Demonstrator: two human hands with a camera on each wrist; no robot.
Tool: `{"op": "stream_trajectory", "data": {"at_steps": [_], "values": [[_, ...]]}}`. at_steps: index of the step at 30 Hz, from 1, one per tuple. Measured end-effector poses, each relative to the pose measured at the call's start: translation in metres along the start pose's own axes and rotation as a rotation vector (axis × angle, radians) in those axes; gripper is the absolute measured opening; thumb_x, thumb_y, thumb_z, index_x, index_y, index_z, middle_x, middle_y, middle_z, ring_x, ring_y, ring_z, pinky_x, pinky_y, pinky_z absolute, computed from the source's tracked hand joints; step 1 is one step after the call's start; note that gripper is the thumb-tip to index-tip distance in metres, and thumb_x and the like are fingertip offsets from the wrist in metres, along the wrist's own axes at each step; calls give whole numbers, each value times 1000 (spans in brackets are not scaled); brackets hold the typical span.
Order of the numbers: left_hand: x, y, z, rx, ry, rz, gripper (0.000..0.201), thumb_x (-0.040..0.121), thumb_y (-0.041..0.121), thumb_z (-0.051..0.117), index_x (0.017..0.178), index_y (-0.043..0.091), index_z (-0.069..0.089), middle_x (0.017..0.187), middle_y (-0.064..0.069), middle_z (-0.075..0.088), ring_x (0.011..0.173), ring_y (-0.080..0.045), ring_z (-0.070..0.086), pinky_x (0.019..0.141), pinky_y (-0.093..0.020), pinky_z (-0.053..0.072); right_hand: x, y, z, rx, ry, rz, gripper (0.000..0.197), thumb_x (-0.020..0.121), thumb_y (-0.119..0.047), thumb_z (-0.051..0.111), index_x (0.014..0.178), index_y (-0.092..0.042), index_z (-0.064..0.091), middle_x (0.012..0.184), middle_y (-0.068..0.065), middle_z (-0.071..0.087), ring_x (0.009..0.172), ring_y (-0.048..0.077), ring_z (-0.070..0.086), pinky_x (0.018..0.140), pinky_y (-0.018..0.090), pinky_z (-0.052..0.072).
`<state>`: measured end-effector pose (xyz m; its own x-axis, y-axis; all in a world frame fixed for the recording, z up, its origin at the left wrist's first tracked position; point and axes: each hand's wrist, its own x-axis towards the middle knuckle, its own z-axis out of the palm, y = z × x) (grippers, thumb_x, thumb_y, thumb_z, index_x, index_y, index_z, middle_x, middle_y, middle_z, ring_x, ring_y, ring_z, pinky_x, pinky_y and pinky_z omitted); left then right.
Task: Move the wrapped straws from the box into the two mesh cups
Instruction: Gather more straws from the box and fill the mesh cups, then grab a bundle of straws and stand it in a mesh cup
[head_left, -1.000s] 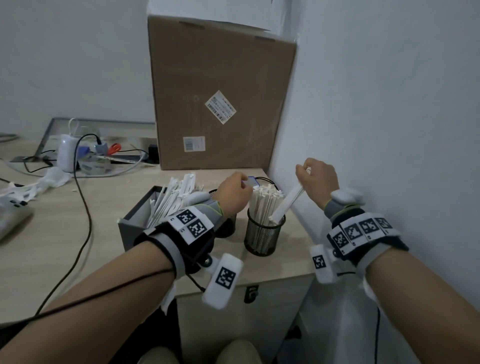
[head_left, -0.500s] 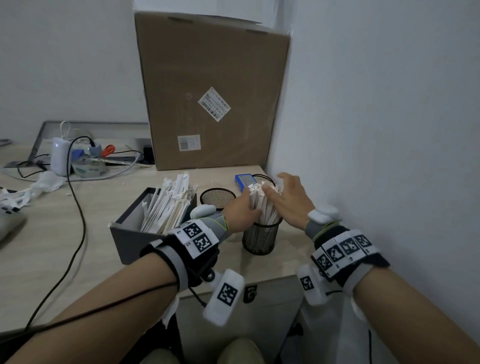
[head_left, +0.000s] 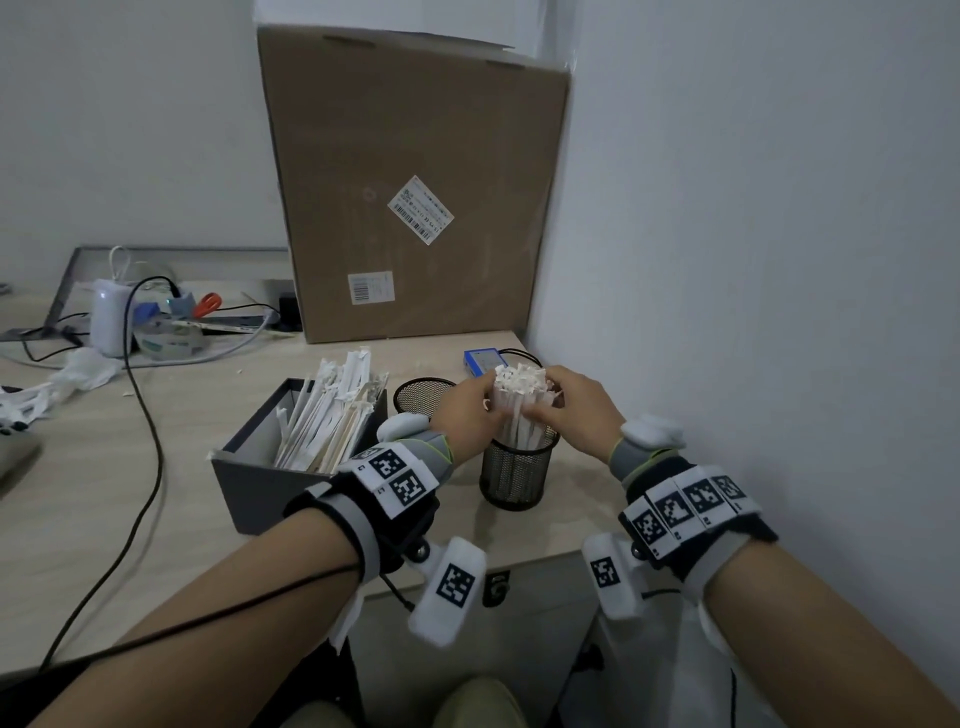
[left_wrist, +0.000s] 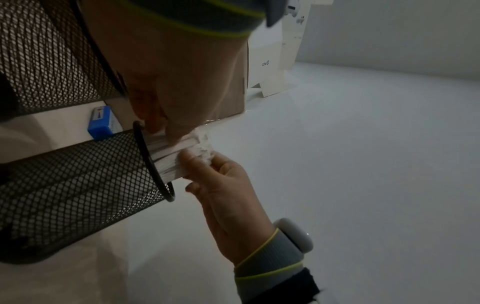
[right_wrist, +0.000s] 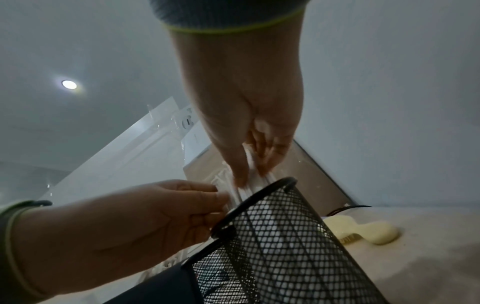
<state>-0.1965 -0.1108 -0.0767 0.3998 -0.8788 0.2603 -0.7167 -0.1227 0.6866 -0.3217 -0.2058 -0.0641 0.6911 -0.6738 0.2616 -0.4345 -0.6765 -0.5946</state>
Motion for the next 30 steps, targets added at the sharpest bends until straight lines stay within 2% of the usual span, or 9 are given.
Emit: {"op": "stream_trajectory", "data": {"at_steps": [3, 6, 10, 12, 16, 20, 23, 26, 30], "values": [[-1, 2, -10, 83, -23, -40, 46, 88, 25, 60, 130, 10, 50, 126, -15, 57, 103, -31, 61, 88, -36, 49, 1, 0, -3, -200, 12, 23, 53, 84, -35, 68, 127, -9, 52, 125, 11, 58, 117, 29, 52, 90, 30, 37], [-4, 5, -35, 71, 86, -56, 52, 91, 25, 56, 140, 13, 43, 139, -9, 46, 116, -27, 55, 100, -35, 43, -2, -12, -9, -223, 188, 22, 58, 86, -42, 62, 134, -12, 47, 133, 11, 49, 124, 30, 43, 101, 34, 31], [-19, -17, -90, -8, 256, -95, 31, 89, 15, 56, 120, 16, 59, 117, -2, 61, 86, -15, 57, 80, -30, 48, -13, -63, 5, 52, 202, -42, 31, 88, -30, 61, 114, -13, 62, 101, 3, 61, 90, 17, 57, 87, 33, 46], [-28, -38, -113, -2, 301, -149, 24, 88, 12, 55, 110, 14, 64, 108, -4, 65, 89, -18, 58, 82, -31, 48, -17, -85, 24, 102, 47, -17, 26, 88, -30, 60, 105, -12, 65, 85, 1, 62, 82, 19, 59, 82, 34, 48], [-49, -76, -140, 69, 326, -316, 21, 85, 9, 56, 103, 9, 67, 106, -11, 67, 102, -26, 61, 89, -33, 45, -12, -112, 70, 89, -248, 36, 44, 91, -38, 54, 82, 4, 65, 85, 22, 72, 71, 34, 66, 74, 40, 54], [-76, -97, -154, 142, 213, -393, 22, 87, 10, 57, 106, 5, 66, 110, -15, 66, 104, -30, 59, 86, -31, 44, -2, -134, 106, 25, -372, 95, 44, 92, -33, 52, 55, -10, 54, 59, 9, 63, 56, 24, 58, 57, 29, 47], [-87, -103, -154, 137, 145, -388, 26, 87, 13, 58, 111, 6, 63, 113, -12, 64, 104, -27, 59, 83, -28, 43, 4, -147, 126, -24, -421, 169, 34, 91, -24, 48, 59, -11, 47, 60, 7, 56, 60, 29, 59, 58, 31, 47], [-89, -103, -149, 147, 153, -347, 26, 87, 15, 59, 111, 7, 62, 113, -11, 65, 103, -25, 59, 82, -26, 42, 2, -154, 135, -101, -383, 225, 32, 93, -16, 42, 61, -11, 41, 63, 4, 46, 54, 19, 44, 49, 26, 30], [-91, -105, -146, 144, 160, -314, 26, 87, 19, 62, 111, 7, 62, 109, -9, 65, 100, -24, 60, 82, -25, 43, -5, -154, 139, -119, -282, 241, 29, 94, -14, 40, 66, -8, 41, 83, 10, 49, 76, 25, 48, 64, 28, 33]]}}
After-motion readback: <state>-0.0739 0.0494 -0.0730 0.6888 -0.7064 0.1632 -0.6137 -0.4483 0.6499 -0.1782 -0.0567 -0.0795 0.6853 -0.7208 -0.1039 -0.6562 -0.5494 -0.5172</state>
